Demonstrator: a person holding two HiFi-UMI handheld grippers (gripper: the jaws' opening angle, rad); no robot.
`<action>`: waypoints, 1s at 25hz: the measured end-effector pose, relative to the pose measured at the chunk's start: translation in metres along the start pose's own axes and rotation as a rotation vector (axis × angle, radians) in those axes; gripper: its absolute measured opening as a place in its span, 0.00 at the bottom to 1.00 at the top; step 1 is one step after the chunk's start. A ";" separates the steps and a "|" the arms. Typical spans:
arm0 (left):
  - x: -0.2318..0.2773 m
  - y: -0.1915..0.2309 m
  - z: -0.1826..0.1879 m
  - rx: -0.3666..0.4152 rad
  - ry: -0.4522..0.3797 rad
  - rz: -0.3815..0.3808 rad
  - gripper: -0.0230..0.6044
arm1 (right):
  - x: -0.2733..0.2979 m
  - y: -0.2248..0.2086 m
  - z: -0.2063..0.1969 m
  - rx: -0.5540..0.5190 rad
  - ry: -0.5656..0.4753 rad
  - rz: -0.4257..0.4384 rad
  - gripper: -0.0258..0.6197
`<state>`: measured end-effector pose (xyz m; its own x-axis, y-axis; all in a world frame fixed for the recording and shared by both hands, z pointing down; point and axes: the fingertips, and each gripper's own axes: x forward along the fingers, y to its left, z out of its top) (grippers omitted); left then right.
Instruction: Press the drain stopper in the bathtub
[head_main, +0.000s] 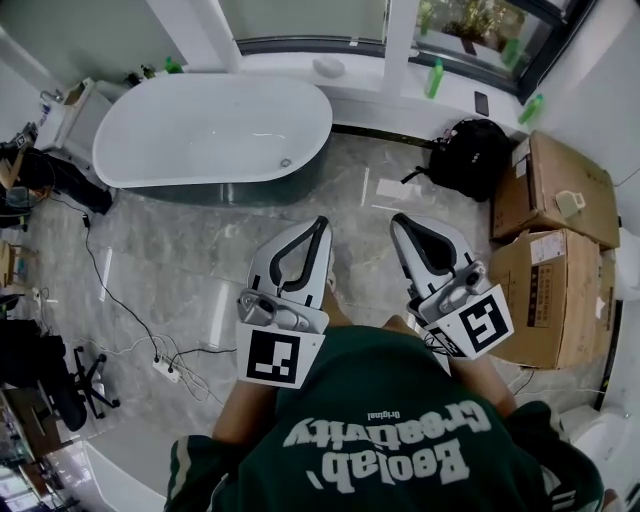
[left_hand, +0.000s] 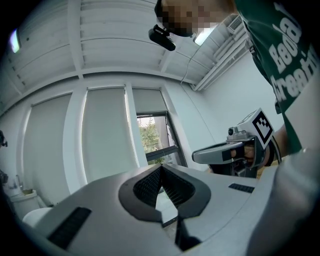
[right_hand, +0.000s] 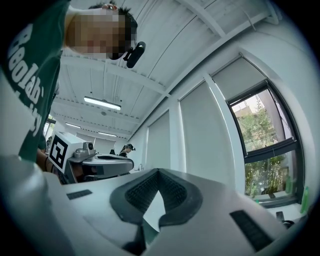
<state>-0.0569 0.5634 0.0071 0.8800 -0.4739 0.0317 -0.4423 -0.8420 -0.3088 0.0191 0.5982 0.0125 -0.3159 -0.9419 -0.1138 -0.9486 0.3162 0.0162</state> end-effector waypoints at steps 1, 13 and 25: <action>0.006 0.006 -0.002 0.006 0.002 -0.001 0.04 | 0.007 -0.004 -0.002 0.000 0.005 -0.001 0.06; 0.064 0.076 -0.040 -0.028 0.064 0.017 0.04 | 0.099 -0.044 -0.031 0.047 0.072 0.048 0.06; 0.132 0.197 -0.083 -0.056 0.109 0.061 0.04 | 0.220 -0.097 -0.047 0.055 0.120 0.036 0.06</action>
<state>-0.0425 0.3135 0.0294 0.8285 -0.5472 0.1187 -0.5059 -0.8224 -0.2602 0.0403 0.3547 0.0325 -0.3533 -0.9355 0.0052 -0.9349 0.3529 -0.0368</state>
